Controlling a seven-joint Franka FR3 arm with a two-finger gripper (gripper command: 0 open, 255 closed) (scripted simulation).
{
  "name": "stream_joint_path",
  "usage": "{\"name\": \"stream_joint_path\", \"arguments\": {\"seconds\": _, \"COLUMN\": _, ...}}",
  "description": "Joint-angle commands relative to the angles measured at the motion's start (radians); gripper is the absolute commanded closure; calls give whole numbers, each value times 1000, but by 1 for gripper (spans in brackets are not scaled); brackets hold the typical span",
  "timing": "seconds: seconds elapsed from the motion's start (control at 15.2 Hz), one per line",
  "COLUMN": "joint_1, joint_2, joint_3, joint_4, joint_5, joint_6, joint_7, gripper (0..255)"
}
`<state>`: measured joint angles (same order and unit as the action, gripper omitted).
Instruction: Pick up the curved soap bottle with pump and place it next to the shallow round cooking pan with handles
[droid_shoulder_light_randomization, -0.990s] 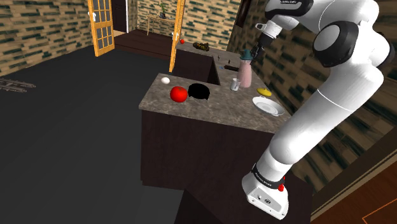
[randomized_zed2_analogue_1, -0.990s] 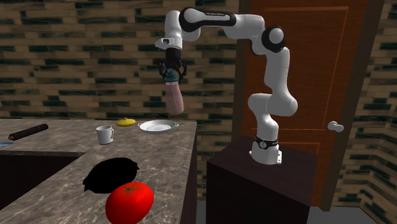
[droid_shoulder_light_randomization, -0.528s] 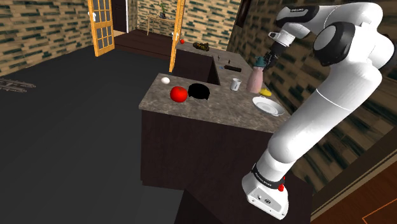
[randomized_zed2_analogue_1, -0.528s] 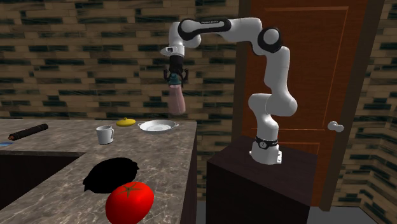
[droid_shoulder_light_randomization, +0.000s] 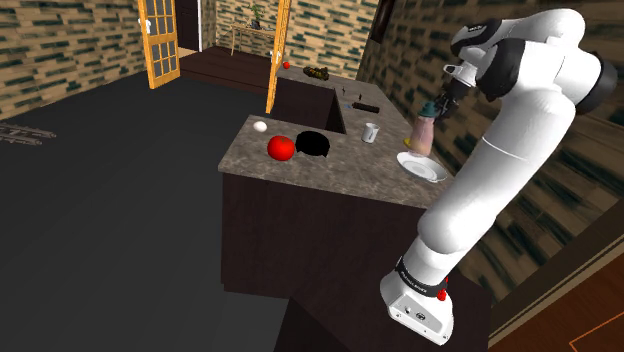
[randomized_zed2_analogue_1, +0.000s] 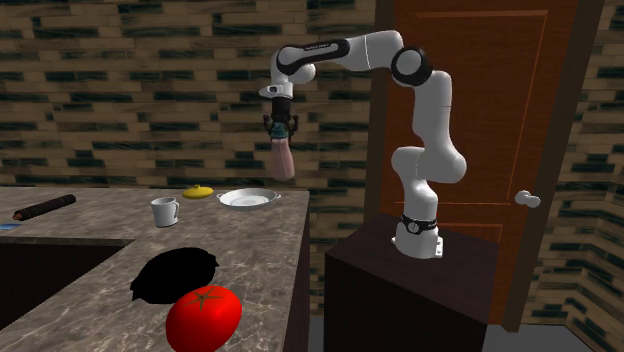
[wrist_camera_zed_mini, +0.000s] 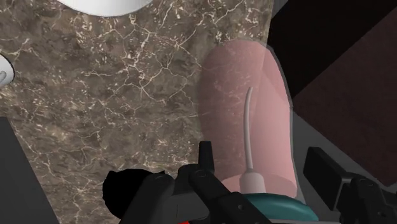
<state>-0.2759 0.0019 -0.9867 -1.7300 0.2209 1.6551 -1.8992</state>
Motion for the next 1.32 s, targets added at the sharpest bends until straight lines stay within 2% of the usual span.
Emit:
{"name": "stream_joint_path", "arguments": {"seconds": 0.0, "joint_1": -38, "joint_2": 64, "joint_3": -36, "joint_4": 32, "joint_5": 49, "joint_6": -15, "joint_7": -81, "gripper": 255}}
{"name": "stream_joint_path", "arguments": {"seconds": 0.2, "joint_1": -121, "joint_2": 166, "joint_3": -64, "joint_4": 82, "joint_5": 126, "joint_6": -41, "joint_7": -198, "gripper": 255}}
{"name": "stream_joint_path", "arguments": {"seconds": 0.53, "joint_1": -309, "joint_2": 338, "joint_3": -57, "joint_4": 195, "joint_5": 250, "joint_6": -98, "joint_7": -367, "gripper": 255}}
{"name": "stream_joint_path", "arguments": {"seconds": 0.92, "joint_1": -567, "joint_2": 529, "joint_3": 3, "joint_4": 385, "joint_5": 368, "joint_6": -177, "joint_7": -506, "gripper": 255}}
{"name": "stream_joint_path", "arguments": {"seconds": 1.25, "joint_1": -797, "joint_2": 694, "joint_3": 67, "joint_4": 616, "joint_5": 455, "joint_6": -257, "joint_7": -570, "gripper": 255}}
